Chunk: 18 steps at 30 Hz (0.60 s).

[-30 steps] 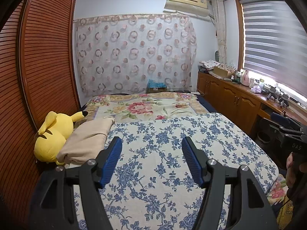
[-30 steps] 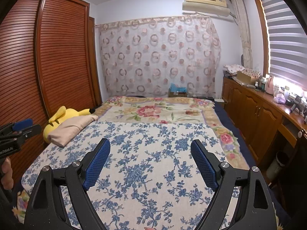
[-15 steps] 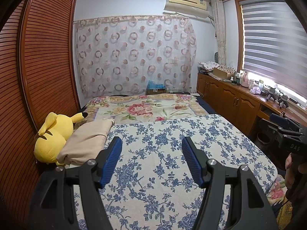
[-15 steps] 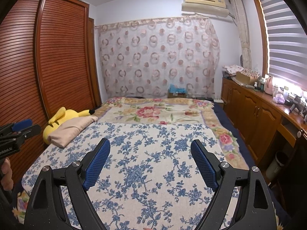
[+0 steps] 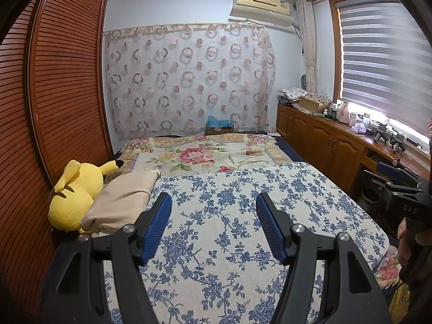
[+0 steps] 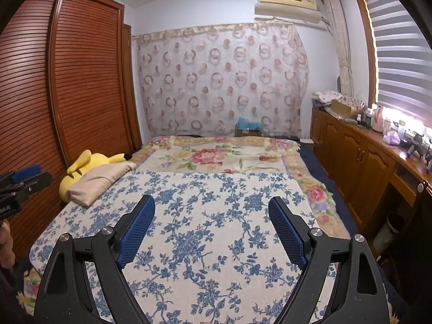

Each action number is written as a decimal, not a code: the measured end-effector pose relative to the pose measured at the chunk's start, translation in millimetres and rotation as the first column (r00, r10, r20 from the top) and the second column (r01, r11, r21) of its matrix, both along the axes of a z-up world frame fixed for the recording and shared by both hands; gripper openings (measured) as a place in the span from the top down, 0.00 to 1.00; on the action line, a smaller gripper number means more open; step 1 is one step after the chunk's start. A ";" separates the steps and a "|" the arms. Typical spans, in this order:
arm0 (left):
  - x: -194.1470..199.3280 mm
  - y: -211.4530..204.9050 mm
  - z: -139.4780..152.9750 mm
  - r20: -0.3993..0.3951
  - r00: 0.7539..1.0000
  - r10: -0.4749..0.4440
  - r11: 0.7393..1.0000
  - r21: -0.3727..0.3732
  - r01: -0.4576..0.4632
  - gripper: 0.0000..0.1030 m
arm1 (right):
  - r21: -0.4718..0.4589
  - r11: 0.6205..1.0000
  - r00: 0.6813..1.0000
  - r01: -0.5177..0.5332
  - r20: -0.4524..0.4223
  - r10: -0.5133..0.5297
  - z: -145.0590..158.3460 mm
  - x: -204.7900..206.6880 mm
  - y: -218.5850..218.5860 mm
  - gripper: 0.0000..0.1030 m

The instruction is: Fold small clothes

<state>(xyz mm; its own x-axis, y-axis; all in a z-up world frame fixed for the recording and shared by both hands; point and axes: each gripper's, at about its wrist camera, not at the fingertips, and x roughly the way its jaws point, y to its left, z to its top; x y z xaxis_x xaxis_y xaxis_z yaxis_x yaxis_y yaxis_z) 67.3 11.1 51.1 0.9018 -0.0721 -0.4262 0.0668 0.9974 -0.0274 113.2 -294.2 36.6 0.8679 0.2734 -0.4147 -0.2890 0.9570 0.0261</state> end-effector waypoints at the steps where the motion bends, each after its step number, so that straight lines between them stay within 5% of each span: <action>1: -0.1 0.2 -0.6 0.000 1.000 0.000 1.000 0.000 0.000 0.37 | 0.000 1.000 1.000 0.000 -0.001 0.000 0.4 -0.2 -1.8 0.15; 18: -1.6 0.0 2.4 0.004 1.000 -0.001 1.000 0.000 0.001 0.37 | 0.000 1.000 1.000 0.000 -0.001 0.000 0.2 0.2 -0.5 0.15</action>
<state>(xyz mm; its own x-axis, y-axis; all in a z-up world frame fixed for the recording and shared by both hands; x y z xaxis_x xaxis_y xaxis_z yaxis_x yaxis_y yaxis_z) 65.6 11.1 53.4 0.9034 -0.0732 -0.4225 0.0681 0.9973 -0.0270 113.4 -294.7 36.9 0.8677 0.2732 -0.4152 -0.2888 0.9570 0.0262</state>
